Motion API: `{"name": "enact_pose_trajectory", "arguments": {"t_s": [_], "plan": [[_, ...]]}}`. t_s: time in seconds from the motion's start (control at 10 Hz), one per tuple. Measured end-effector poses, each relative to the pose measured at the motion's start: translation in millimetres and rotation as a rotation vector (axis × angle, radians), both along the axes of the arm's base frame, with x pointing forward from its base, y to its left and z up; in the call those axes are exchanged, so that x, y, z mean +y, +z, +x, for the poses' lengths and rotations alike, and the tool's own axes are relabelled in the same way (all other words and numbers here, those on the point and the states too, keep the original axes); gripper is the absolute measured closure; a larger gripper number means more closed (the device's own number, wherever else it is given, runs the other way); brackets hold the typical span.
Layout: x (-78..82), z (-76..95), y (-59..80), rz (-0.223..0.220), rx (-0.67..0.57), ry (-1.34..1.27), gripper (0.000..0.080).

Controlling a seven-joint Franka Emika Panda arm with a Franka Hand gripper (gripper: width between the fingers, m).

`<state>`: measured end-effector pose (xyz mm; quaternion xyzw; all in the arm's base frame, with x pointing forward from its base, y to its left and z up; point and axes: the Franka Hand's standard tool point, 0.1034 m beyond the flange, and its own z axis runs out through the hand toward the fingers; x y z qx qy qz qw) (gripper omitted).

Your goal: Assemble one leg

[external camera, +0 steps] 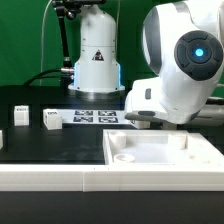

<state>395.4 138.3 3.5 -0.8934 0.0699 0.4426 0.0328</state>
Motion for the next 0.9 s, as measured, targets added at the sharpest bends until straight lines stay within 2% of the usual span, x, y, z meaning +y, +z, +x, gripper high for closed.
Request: {"name": "enact_pose_trajectory", "arguments": {"t_s": [0.1, 0.3, 0.4, 0.5, 0.7, 0.9], "plan": [[-0.8, 1.0, 5.4, 0.004, 0.011, 0.003, 0.0508], [-6.6, 11.8, 43.5, 0.013, 0.016, 0.005, 0.0508], [-9.2, 14.0, 58.0, 0.014, 0.022, 0.006, 0.0508], [-9.2, 15.2, 64.6, 0.012, 0.023, 0.005, 0.0508], [-8.0, 17.1, 60.3, 0.011, 0.0, 0.004, 0.0507], [-5.6, 28.1, 57.0, 0.005, -0.105, -0.007, 0.0507]]}}
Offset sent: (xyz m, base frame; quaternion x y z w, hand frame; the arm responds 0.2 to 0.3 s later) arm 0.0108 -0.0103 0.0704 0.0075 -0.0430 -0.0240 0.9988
